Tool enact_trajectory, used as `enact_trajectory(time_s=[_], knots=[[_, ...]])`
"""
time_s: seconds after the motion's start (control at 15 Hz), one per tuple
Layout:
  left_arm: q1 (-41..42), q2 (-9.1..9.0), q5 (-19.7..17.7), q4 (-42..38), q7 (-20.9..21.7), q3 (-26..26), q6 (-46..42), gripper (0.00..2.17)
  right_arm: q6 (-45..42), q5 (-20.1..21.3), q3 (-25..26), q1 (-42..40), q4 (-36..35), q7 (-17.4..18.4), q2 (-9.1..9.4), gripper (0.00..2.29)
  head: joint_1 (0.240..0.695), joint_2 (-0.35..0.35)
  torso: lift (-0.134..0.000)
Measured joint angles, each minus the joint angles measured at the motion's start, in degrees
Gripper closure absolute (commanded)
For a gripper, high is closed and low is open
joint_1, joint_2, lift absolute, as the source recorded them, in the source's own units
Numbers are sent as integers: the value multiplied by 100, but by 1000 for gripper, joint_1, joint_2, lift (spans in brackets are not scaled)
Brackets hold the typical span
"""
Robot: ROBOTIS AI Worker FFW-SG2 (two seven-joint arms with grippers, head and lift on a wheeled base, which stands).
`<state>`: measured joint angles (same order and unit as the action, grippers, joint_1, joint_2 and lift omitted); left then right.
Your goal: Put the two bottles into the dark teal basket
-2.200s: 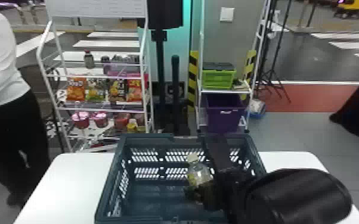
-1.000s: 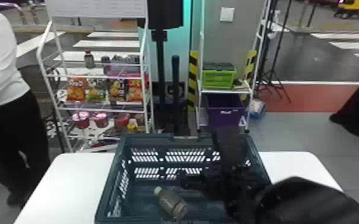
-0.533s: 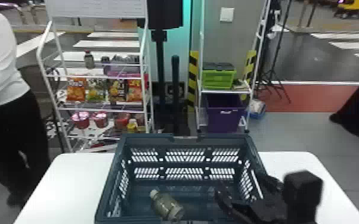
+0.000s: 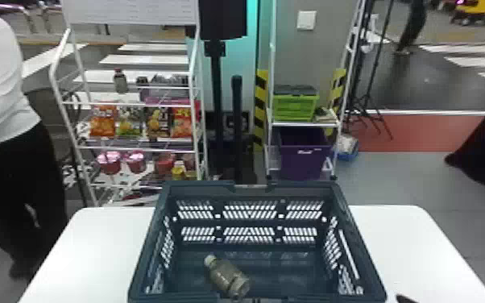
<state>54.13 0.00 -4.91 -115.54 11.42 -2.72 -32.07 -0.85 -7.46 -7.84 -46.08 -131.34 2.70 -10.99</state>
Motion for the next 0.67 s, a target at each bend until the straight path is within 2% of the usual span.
enact_trajectory(time_s=[0.2, 0.47, 0.67], knots=[[32, 0, 12, -107, 0, 0, 4, 2148, -638, 0, -3, -409, 349, -42, 34, 29, 499, 0, 0], [72, 0, 43, -199, 0, -1, -1, 2148, -1033, 7, 10, -665, 517, -41, 42, 29, 499, 0, 0], [177, 0, 47, -633, 3, -95, 54, 2148, -1245, 1, 33, -764, 614, -47, 50, 29, 499, 0, 0]])
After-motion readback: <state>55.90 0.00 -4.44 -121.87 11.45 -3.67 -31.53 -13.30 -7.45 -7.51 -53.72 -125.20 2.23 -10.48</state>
